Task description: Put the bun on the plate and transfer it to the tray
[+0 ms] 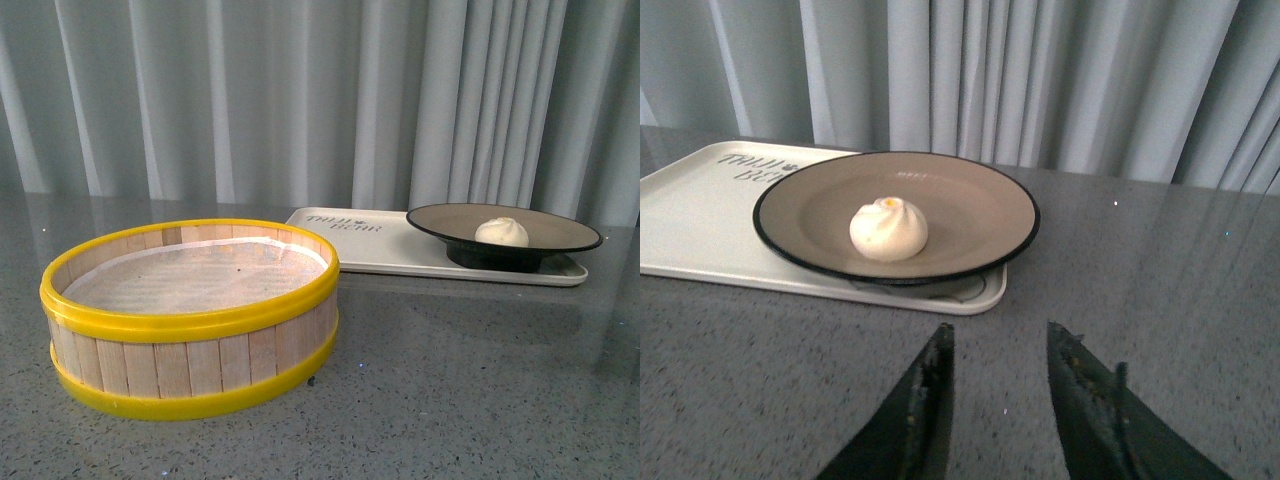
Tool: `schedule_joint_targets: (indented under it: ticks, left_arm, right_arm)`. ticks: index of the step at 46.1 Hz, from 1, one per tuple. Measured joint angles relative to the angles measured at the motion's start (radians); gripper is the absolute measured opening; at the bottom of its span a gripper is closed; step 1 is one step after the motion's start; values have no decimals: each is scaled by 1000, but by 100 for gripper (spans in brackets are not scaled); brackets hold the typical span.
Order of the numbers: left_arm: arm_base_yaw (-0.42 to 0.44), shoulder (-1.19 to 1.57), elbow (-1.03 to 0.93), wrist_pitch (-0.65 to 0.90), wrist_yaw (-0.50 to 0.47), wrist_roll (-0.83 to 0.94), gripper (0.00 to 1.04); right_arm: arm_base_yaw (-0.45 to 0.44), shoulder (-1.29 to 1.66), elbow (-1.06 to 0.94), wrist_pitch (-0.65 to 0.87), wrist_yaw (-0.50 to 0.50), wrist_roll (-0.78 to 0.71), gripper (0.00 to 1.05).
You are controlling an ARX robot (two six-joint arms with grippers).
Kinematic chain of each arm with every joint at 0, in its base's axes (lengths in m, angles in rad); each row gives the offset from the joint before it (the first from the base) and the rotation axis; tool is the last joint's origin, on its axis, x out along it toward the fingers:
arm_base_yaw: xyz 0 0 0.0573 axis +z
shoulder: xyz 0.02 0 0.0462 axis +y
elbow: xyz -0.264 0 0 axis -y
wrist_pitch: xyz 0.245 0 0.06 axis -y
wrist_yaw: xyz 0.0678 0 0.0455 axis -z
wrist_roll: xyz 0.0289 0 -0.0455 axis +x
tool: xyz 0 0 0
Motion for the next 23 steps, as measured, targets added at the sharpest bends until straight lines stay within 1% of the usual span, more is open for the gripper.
schedule_joint_targets:
  ticks: [6,7,17,23]
  left_arm:
    - [0,0,0,0,0,0,98]
    - [0,0,0,0,0,0,98]
    - [0,0,0,0,0,0,98]
    - [0,0,0,0,0,0,98]
  right_arm:
    - [1,-95,-149,42,-1,39,4]
    - [1,-116,-176,48,-1,40,2]
    - [1,-238,-308,56,-1,48,2]
    - [1,-335,-383,35,-1,48,2]
